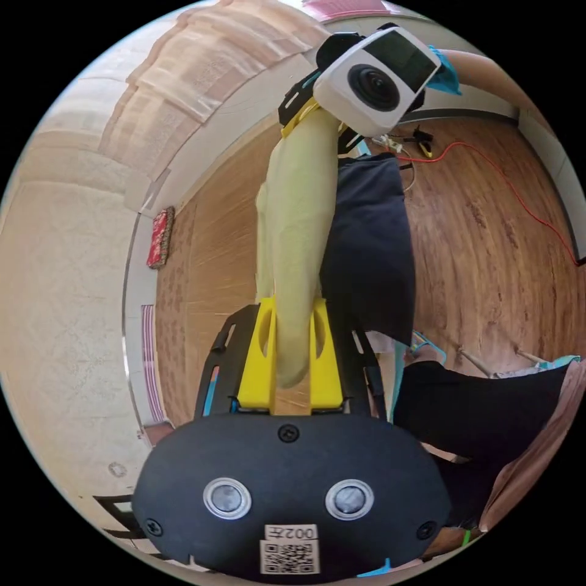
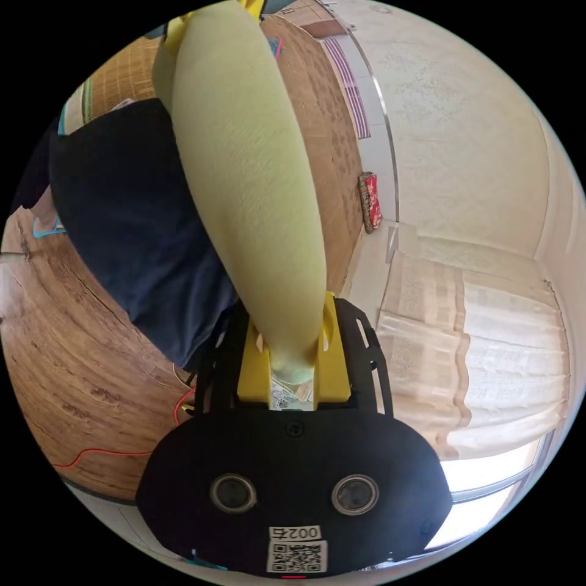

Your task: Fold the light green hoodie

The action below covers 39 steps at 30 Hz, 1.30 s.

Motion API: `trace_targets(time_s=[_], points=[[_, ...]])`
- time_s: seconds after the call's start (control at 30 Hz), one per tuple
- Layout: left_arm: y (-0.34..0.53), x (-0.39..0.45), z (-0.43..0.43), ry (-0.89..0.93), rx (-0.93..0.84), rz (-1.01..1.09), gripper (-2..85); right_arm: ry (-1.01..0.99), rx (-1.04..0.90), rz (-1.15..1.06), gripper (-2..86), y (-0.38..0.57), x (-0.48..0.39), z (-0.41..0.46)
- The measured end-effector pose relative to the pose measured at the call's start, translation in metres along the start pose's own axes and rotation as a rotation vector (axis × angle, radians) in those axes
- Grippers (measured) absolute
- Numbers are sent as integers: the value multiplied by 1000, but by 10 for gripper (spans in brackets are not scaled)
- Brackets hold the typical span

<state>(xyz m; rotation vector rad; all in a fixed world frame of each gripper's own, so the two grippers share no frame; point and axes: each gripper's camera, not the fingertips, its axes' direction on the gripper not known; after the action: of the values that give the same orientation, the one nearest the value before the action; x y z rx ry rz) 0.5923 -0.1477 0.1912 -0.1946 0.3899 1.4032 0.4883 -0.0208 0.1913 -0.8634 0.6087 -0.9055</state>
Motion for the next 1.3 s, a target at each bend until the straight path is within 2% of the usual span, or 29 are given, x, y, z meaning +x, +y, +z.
trace_targets(time_s=[0.13, 0.3, 0.5, 0.73, 0.9, 1.0, 1.1, 1.2, 1.3], points=[[25, -1, 1, 97, 60, -59, 61, -56, -1, 81, 125, 29, 4, 7], [68, -27, 13, 360, 155, -243, 57, -229, -23, 163, 136, 77, 25, 27], [99, -44, 30, 491, 216, -391, 61, -352, -78, 215, 120, 123, 54, 45], [138, -77, 30, 439, 257, -546, 62, -392, -109, 440, 87, 183, 118, 58], [159, -115, 54, 351, 282, -758, 63, -598, 102, 822, 87, 204, 181, 62], [157, -137, 71, 314, 290, -837, 68, -732, 186, 953, 101, 198, 203, 79], [151, -157, 87, 287, 277, -882, 80, -792, 208, 1033, 113, 188, 216, 102], [144, -167, 101, 177, 237, -887, 77, -760, 197, 1030, 119, 175, 221, 123], [145, -172, 116, 251, 256, -877, 70, -763, 153, 988, 121, 165, 221, 141]])
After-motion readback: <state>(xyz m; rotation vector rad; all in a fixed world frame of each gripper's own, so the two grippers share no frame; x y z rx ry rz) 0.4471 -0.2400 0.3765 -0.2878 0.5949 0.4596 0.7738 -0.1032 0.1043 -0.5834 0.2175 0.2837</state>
